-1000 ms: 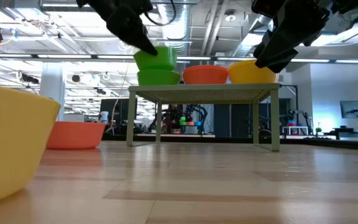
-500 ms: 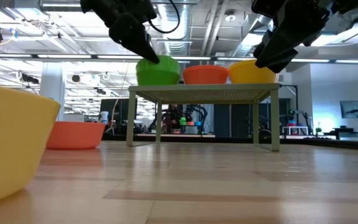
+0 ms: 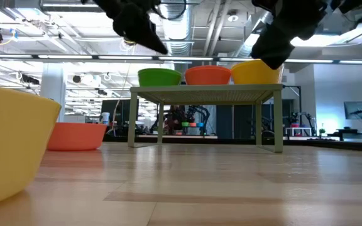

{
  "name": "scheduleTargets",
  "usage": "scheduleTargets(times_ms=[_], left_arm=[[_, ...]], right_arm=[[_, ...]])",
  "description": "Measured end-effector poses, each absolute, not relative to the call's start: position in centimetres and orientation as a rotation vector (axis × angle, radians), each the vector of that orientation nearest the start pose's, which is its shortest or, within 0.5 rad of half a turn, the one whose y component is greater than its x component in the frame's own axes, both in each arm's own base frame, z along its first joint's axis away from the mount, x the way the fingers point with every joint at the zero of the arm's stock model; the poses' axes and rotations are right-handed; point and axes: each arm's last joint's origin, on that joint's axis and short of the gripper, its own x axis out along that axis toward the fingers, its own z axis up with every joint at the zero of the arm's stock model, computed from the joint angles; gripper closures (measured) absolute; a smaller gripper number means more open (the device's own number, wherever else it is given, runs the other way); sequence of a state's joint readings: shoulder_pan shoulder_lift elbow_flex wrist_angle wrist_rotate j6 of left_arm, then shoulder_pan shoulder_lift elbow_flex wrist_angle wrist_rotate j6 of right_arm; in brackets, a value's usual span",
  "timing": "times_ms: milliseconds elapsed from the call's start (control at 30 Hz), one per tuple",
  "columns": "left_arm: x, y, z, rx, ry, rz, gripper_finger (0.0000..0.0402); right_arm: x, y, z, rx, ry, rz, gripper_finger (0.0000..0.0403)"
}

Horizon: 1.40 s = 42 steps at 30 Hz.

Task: Pick & Place Mini bowls
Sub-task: Stack the orange bowl on top of the orange bowls on the shelf

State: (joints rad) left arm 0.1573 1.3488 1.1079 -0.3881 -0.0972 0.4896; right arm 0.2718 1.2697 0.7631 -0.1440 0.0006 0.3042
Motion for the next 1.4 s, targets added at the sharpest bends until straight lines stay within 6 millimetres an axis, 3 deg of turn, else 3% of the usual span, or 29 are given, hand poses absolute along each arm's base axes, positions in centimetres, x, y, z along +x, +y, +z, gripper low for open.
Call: scheduleTargets(times_ms=[133, 333, 467, 633, 733, 1000, 1400], left_arm=[[28.3, 1.8, 31.5, 0.472, 0.628, 0.069, 0.0254], [26.6, -2.3, 32.3, 0.29, 0.593, -0.006, 0.0256], [25.1, -4.5, 30.7, 0.188, 0.65, -0.052, 0.0262], [23.5, -6.1, 27.7, -0.008, 0.742, -0.04, 0.0265], [22.8, -6.7, 25.6, -0.067, 0.807, -0.024, 0.0264], [21.1, -6.2, 20.2, -0.155, 0.956, 0.129, 0.0263], [19.5, -4.4, 16.8, -0.129, 1.033, 0.289, 0.0265]], right_arm=[[25.5, 6.9, 23.3, 0.202, 0.639, 0.14, 0.0316], [26.2, 5.7, 23.9, 0.198, 0.544, 0.012, 0.0316], [27.3, 5.1, 23.6, 0.216, 0.488, -0.013, 0.0316], [29.4, 4.8, 21.9, 0.171, 0.456, -0.011, 0.0316], [30.8, 4.7, 21.2, 0.097, 0.449, -0.003, 0.0316], [33.9, 6.0, 21.7, -0.061, 0.395, 0.056, 0.0316], [37.6, 7.0, 21.1, -0.205, 0.398, 0.094, 0.0316]])
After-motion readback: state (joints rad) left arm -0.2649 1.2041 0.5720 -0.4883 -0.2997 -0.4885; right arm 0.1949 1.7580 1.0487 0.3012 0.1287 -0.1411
